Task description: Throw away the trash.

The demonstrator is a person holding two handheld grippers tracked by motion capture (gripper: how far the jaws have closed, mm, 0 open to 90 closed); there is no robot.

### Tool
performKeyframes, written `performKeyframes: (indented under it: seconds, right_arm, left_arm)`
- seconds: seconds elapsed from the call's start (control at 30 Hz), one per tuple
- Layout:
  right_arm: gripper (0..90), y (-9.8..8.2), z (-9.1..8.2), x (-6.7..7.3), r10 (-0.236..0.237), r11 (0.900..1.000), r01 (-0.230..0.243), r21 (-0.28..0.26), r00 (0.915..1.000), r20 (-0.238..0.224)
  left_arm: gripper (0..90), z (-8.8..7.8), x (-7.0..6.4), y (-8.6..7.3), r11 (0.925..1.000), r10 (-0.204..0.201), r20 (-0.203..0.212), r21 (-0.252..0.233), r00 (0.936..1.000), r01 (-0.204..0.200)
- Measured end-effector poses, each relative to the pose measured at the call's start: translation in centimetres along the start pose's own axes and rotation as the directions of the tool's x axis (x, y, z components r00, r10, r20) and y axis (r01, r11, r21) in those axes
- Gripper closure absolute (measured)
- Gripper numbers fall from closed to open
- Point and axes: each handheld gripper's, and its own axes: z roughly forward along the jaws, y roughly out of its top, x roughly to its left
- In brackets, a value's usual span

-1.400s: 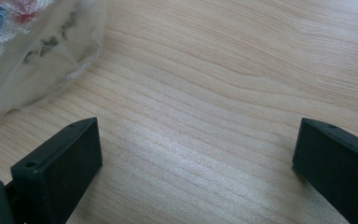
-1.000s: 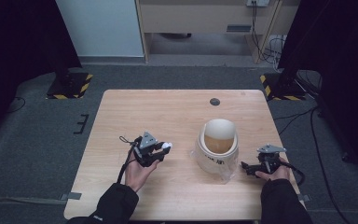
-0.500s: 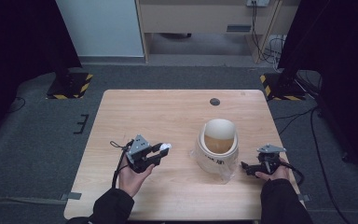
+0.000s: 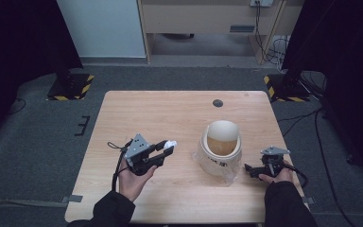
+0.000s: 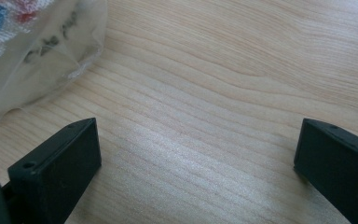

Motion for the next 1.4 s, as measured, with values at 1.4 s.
performKeyframes:
  seconds: [1.4]
  right_arm:
    - [0.7, 0.0, 0.0, 0.0, 0.000, 1.000, 0.000, -0.001, 1.0000, 0.001]
  left_arm:
    - [64.8, 4.7, -5.5, 2.0, 0.9965, 0.083, 0.146, -0.016, 0.9857, -0.082]
